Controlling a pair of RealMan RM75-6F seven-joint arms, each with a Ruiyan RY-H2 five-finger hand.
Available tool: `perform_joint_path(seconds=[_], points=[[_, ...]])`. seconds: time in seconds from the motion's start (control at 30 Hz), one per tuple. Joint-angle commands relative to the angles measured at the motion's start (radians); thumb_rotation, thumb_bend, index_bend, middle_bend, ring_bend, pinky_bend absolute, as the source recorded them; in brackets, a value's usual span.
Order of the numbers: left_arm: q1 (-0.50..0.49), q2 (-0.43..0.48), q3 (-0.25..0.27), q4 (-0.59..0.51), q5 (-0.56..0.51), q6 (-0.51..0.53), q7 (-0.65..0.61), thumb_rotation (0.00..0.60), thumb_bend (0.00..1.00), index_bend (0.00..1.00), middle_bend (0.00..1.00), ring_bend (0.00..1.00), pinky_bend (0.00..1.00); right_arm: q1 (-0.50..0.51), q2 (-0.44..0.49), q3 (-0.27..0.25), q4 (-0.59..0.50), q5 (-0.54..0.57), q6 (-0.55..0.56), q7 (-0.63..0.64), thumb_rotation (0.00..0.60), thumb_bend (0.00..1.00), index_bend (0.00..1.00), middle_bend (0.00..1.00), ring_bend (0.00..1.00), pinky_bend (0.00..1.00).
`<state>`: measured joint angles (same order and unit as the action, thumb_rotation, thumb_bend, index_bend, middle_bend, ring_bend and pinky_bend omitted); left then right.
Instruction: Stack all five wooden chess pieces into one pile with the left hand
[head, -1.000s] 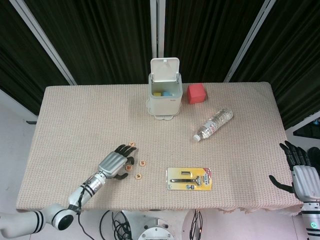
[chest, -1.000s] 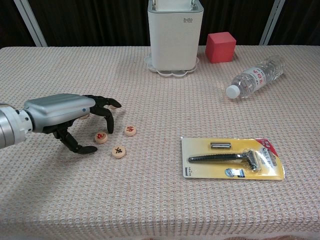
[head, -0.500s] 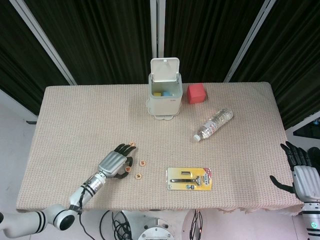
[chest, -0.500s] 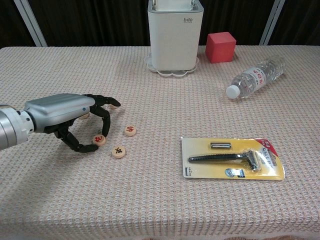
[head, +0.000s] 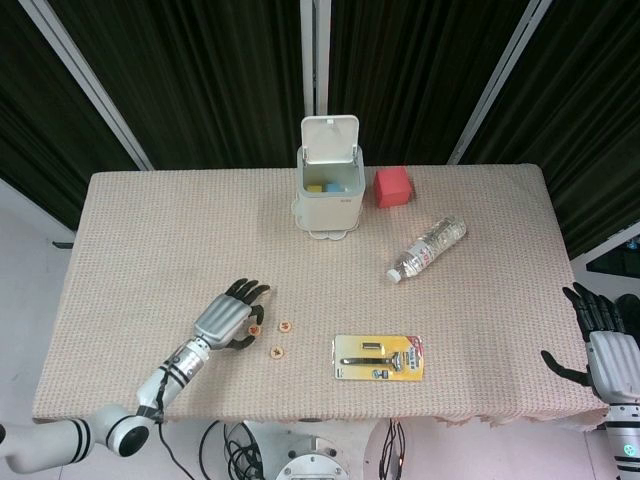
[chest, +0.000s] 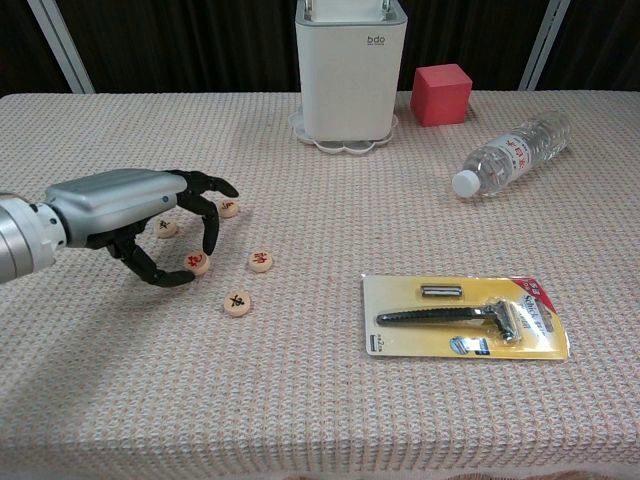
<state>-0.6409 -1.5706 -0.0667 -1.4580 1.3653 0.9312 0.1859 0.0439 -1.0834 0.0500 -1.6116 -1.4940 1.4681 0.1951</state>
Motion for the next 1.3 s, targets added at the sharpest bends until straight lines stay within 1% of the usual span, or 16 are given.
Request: perform_joint_path(seconds=[0.03,0.17,0.47,0.73,1.03,1.3], points=[[-0.004,0.023,-0.021,-0.003,-0.024,0.004,0.002,0.6,0.29,0.54,0.07,0.0,0.0,-0.001,0.0,-0.001,0.0,-0.001,0.0,0.001,0.6,0.15,0.0,0.0,0.0,0.0],[-0.008,0.046,-0.044,0.02,-0.073,-0.012,-0.011,0.6,0.29,0.54,0.07,0.0,0.0,-0.001,0.0,-0.002,0.001,0.001,-0.003,0.0,0.6,0.15,0.0,0.0,0.0,0.0],[-0.004,0.053,-0.052,0.065,-0.116,-0.025,-0.051,0.6,0.29,0.54,0.07,0.0,0.0,0.0,0.0,-0.003,-0.009,-0.006,0.0,-0.009,0.6,0.15,0.0,0.0,0.0,0.0],[-0.008,0.036,-0.048,0.092,-0.108,-0.031,-0.088,0.6,0.29,0.53,0.07,0.0,0.0,-0.002,0.0,-0.003,-0.01,0.0,-0.001,-0.015,0.6,0.15,0.0,0.0,0.0,0.0],[-0.019,0.018,-0.048,0.118,-0.116,-0.043,-0.087,0.6,0.29,0.53,0.08,0.0,0.0,-0.001,-0.003,-0.003,-0.003,0.007,-0.011,-0.018,0.6,0.15,0.0,0.0,0.0,0.0],[-0.018,0.017,-0.046,0.125,-0.111,-0.033,-0.09,0.6,0.29,0.52,0.09,0.0,0.0,0.001,-0.003,0.0,-0.002,0.008,-0.01,-0.015,0.6,0.15,0.0,0.0,0.0,0.0]])
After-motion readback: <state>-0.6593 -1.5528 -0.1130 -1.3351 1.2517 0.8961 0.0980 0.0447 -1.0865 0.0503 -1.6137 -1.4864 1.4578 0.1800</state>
